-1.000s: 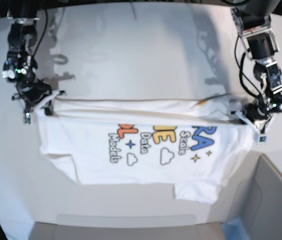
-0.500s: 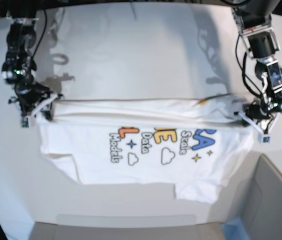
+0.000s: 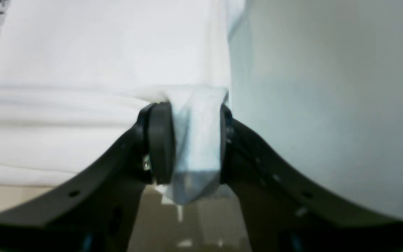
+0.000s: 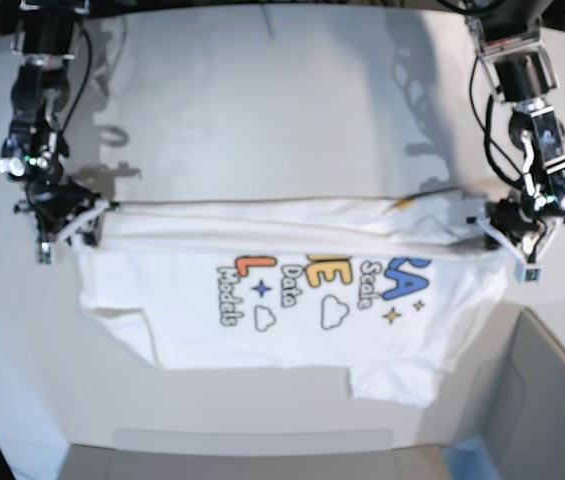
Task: Layout the t-shirt on the table in an organized manner, then fold the t-shirt properly
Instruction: 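Lower the stretched shirt onto the table with both grippers, then hold the shirt's collar edge with both grippers and drag it away from the hem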
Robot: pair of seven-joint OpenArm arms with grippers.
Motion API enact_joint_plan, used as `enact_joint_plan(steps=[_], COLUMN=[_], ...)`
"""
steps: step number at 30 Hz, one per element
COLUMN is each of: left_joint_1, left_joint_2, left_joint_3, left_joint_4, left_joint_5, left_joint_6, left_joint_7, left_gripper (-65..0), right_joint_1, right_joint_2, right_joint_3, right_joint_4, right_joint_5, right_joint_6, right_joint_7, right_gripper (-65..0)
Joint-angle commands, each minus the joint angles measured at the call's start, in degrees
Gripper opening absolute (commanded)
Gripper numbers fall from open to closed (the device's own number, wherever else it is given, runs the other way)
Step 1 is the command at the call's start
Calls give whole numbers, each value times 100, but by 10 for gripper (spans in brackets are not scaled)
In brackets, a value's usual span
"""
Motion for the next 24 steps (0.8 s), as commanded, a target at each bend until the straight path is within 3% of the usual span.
enact_joint_plan(steps=[1,12,24], left_joint_1=[-118,5,32], left_joint_2=[-114,-114,-114], left_joint_3=[-23,-41,-32], left_joint_4=[120,129,129], left_joint_5=[0,0,0], left_joint_6=[17,17,17], left_joint_7=[-117,-117,-117], left_gripper=[-423,-423,-423], right_joint_1=[131,298,272], right_joint_2=[89,89,89], right_joint_3=[45,18,88], right_joint_4=[53,53,300], right_joint_5=[43,43,43], right_joint_6=[-9,-9,-9], right_joint_7=[154,154,181], right_gripper=[-458,-453,-286])
